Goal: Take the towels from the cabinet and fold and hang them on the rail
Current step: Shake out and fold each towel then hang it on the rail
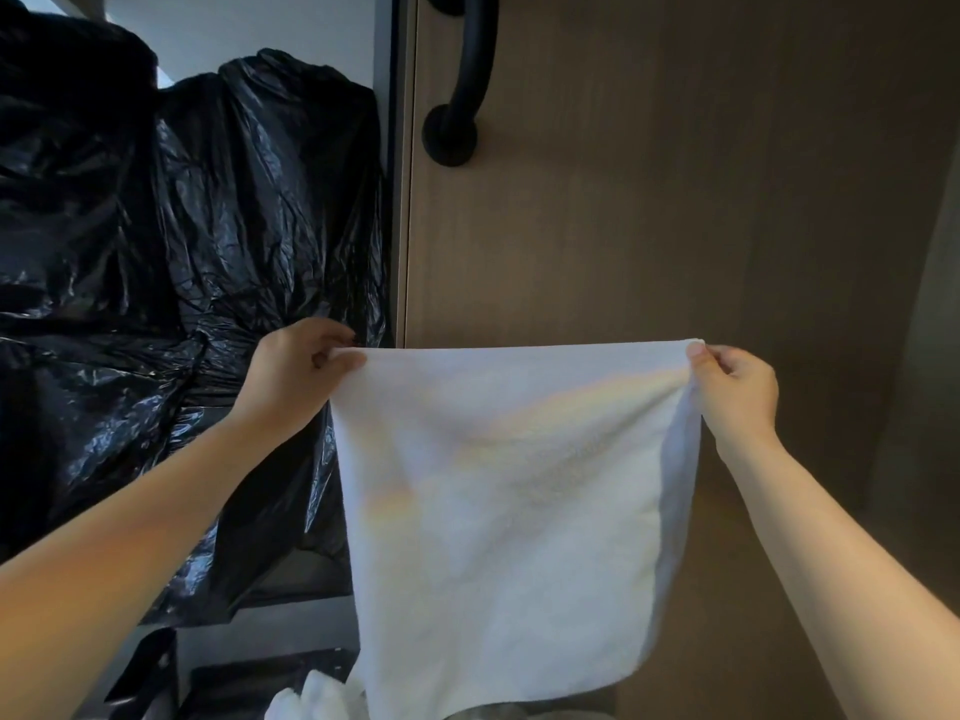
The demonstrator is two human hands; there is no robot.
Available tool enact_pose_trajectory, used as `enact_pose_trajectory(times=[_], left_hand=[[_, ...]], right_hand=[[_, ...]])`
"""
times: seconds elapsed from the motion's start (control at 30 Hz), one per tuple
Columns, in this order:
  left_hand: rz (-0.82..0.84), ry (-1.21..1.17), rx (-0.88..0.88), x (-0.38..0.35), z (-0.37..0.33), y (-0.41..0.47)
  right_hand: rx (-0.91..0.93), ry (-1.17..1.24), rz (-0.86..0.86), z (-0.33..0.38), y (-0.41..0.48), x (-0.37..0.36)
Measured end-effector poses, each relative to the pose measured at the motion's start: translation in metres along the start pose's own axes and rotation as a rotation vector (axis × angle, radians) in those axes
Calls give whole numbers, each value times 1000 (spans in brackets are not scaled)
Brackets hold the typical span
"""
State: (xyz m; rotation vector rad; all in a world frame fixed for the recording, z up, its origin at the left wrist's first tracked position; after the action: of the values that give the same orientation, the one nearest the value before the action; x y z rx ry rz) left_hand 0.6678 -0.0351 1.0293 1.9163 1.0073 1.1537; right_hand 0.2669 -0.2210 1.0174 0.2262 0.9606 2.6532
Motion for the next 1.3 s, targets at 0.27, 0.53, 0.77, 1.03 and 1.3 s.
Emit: enact_pose_trajectory(times=[0.27,0.53,0.77,1.03,1.3], left_hand=[[-78,-188,41,1,2,-5],[138,40,214,-56,40,-27],[104,-47,267,-69,43,-53],[137,-152,359,-61,17,-67],[235,-751,610,-71,-43,-107]], right_hand=[[117,54,-29,13,-20,11],[121,-430,57,-34,-38,-22],[80,-440,57,-61,-58,-25],[64,-110,63,-34,-84,-25],[93,157,38,13,-151,-37]])
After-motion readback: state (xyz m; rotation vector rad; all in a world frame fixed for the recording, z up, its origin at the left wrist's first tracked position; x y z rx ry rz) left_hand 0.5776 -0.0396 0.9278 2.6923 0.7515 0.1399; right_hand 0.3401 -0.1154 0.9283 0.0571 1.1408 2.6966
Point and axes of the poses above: each hand's wrist, its own y-axis towards the middle knuckle, its own x-axis out of the back of the hand, z = x × y, the point moved 5 cm from there along y, towards the middle knuckle, and after that the axes turned 2 degrees about -y, right-handed, at the moved point
